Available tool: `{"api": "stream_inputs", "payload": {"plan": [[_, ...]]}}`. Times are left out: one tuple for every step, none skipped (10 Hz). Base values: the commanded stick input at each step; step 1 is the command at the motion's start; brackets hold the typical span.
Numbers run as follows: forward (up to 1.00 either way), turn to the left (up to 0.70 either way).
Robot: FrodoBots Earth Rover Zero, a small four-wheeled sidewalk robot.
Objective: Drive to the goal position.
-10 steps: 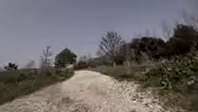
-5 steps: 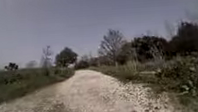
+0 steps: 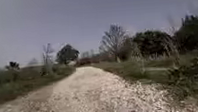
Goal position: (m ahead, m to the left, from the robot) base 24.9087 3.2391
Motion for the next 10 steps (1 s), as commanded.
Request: {"api": "stream_inputs", "payload": {"plan": [[0.7,0.0],[0.7,0.0],[0.7,0.0],[0.7,0.0],[0.7,0.0],[0.7,0.0],[0.7,0.0],[0.7,0.0],[0.7,0.08],[0.7,0.18]]}}
